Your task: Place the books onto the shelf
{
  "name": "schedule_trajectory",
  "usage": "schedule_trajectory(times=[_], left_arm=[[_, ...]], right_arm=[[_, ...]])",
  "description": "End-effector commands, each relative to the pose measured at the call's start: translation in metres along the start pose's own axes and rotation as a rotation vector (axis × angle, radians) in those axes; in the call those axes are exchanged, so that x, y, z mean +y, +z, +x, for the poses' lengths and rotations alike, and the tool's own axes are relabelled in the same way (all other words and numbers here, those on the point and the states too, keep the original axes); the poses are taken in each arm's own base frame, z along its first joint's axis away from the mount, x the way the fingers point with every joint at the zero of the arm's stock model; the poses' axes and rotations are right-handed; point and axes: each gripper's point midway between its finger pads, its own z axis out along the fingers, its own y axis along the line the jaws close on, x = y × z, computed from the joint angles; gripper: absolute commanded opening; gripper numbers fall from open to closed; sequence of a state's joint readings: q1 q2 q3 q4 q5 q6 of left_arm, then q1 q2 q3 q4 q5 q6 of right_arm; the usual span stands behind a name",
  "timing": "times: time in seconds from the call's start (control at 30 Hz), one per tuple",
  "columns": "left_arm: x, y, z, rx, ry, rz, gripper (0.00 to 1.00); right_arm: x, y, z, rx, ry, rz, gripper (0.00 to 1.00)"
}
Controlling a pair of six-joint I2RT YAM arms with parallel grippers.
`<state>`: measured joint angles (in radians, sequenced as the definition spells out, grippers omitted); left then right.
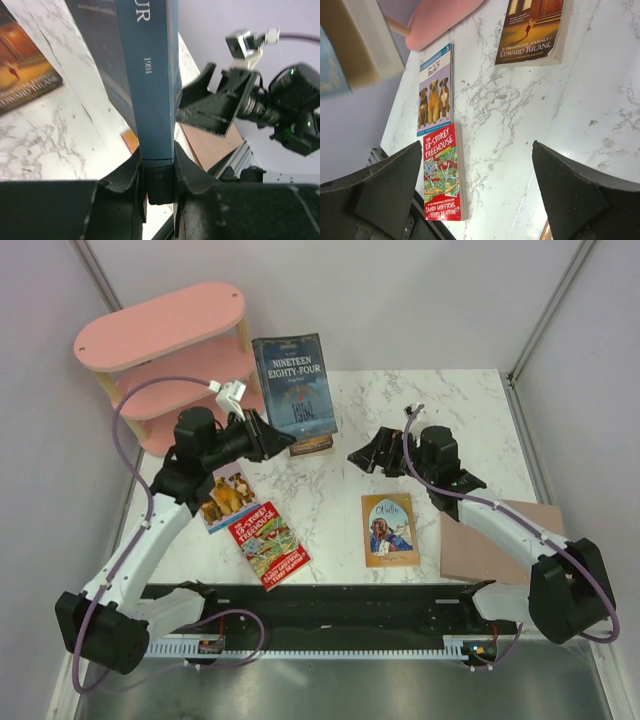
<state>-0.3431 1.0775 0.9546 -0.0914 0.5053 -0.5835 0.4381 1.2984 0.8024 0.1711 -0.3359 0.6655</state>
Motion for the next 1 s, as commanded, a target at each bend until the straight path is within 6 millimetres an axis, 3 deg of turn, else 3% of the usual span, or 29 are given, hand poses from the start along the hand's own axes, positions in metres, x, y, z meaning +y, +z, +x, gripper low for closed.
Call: schedule_trajectory(times=[0.0, 0.07, 0.1, 0.13, 0.17, 0.2, 0.27, 0.3, 0.33, 0.37, 0.4, 0.43, 0.5, 0.57, 0.67, 0.9, 0.97], left_arm=[[-0.041, -0.019, -0.075, -0.097, 0.162, 0.065, 0.02], [-0.039, -0.022, -0.092, -0.099, 0.151, 0.061, 0.02], [-0.056, -0.028, -0.110, -0.112, 0.166, 0.105, 0.02], [-0.045, -0.024, -0.114, -0.086, 0.133, 0.084, 0.02], [-0.047, -0.025, -0.121, -0.081, 0.125, 0.090, 0.02], [-0.057, -0.033, -0.141, -0.105, 0.142, 0.106, 0.02], [-0.048, -0.031, -0.150, -0.071, 0.097, 0.083, 0.02], [-0.055, -0.042, -0.171, -0.108, 0.115, 0.087, 0.02], [-0.047, -0.039, -0.178, -0.098, 0.084, 0.083, 0.02], [-0.048, -0.042, -0.186, -0.102, 0.045, 0.093, 0.02], [-0.055, -0.058, -0.207, -0.132, 0.056, 0.117, 0.02], [-0.042, -0.052, -0.215, -0.122, 0.015, 0.118, 0.02], [-0.052, -0.065, -0.236, -0.128, -0.025, 0.166, 0.02], [-0.048, -0.065, -0.250, -0.110, -0.083, 0.196, 0.02], [-0.033, -0.071, -0.265, -0.129, -0.162, 0.177, 0.02], [0.032, -0.090, -0.295, -0.176, -0.349, 0.145, 0.02], [0.042, -0.094, -0.302, -0.185, -0.402, 0.153, 0.02]], right_arm=[[-0.003, -0.015, -0.004, -0.043, -0.065, 0.027, 0.98], [-0.016, -0.016, 0.013, -0.006, -0.057, 0.048, 0.98], [-0.020, -0.016, 0.020, 0.002, -0.054, 0.050, 0.98], [-0.030, -0.018, 0.036, 0.030, -0.043, 0.063, 0.98], [-0.034, -0.019, 0.042, 0.034, -0.036, 0.065, 0.98], [-0.037, -0.019, 0.046, 0.032, -0.038, 0.065, 0.98], [-0.047, -0.022, 0.060, 0.050, -0.040, 0.089, 0.98], [-0.051, -0.022, 0.064, 0.060, -0.052, 0.102, 0.98], [-0.057, -0.022, 0.067, 0.064, -0.060, 0.127, 0.98], [-0.057, -0.021, 0.073, 0.077, -0.070, 0.132, 0.98], [-0.058, -0.020, 0.076, 0.086, -0.088, 0.138, 0.98], [-0.058, -0.018, 0.084, 0.096, -0.102, 0.153, 0.98], [-0.058, -0.015, 0.091, 0.107, -0.127, 0.165, 0.98], [-0.055, -0.011, 0.102, 0.128, -0.154, 0.178, 0.98], [-0.053, -0.005, 0.108, 0.156, -0.188, 0.197, 0.98], [-0.051, 0.002, 0.116, 0.180, -0.226, 0.229, 0.98], [-0.053, 0.003, 0.119, 0.190, -0.227, 0.232, 0.98]])
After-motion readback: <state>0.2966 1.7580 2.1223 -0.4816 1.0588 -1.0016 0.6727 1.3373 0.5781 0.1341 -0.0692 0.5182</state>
